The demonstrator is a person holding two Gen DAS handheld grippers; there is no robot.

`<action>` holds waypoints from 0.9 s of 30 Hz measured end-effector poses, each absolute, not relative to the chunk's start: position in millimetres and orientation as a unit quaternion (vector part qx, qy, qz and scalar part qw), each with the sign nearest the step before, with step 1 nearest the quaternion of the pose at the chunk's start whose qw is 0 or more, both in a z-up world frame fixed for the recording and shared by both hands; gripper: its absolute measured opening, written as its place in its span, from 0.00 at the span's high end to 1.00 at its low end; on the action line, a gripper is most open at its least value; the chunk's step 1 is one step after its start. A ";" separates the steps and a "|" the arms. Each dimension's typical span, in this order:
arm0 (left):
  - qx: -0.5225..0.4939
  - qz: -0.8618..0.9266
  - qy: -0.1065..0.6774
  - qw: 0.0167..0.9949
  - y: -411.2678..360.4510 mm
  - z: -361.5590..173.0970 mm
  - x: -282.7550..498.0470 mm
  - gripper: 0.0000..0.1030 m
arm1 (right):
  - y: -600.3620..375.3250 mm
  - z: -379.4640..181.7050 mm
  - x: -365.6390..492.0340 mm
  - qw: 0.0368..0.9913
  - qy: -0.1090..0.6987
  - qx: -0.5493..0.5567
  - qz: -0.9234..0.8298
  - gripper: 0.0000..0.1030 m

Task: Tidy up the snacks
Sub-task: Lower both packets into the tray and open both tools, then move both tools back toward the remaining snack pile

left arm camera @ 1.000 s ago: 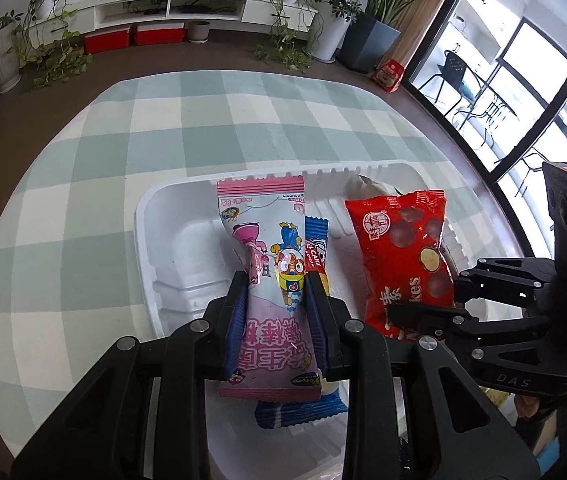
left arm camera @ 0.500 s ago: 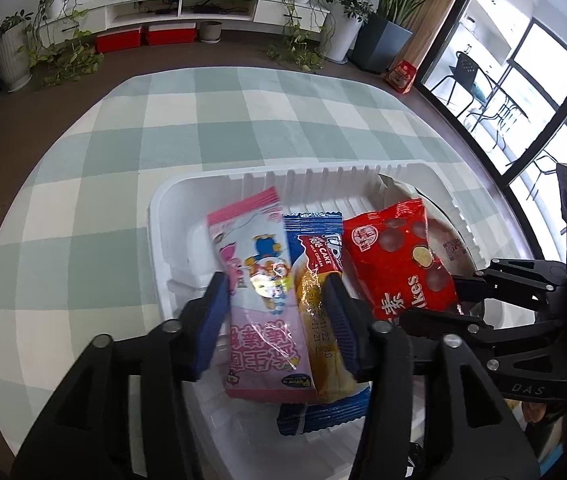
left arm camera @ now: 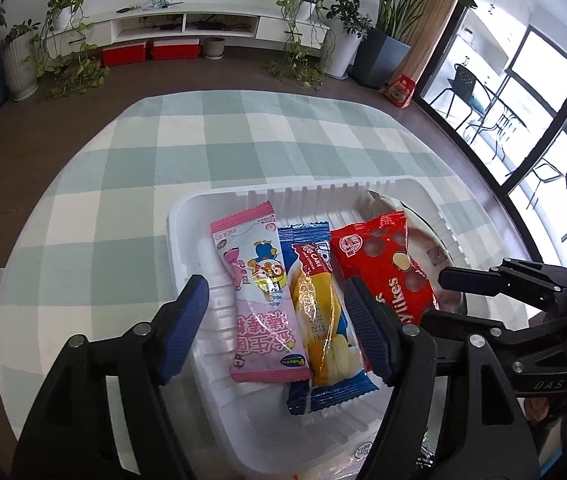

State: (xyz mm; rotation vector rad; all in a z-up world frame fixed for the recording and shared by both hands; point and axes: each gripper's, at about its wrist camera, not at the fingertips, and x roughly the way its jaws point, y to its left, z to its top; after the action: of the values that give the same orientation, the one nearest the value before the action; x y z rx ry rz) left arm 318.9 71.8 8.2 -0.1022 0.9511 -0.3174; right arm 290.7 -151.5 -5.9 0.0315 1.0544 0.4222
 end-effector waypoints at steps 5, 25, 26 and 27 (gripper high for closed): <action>-0.063 -0.149 0.416 0.895 93.8 40.6 289.2 0.19 | -164.5 20.3 269.7 0.856 0.474 0.036 0.204 0.31; -0.083 -0.185 0.360 0.910 84.0 28.3 54.2 0.00 | -179.8 41.8 42.3 0.907 0.348 0.061 0.228 0.16; -0.090 -0.185 0.368 0.907 83.7 24.8 46.6 0.00 | -176.7 37.8 36.7 0.908 0.349 0.055 0.227 0.16; -0.099 -0.186 0.361 0.908 84.8 22.9 37.8 0.00 | -172.8 34.4 32.8 0.909 0.349 0.049 0.225 0.16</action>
State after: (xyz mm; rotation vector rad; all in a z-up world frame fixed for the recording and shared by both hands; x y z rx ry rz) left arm 37.8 84.8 22.9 -0.2053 0.7459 -0.3829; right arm 32.8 -172.8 34.4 0.1006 0.7196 0.4641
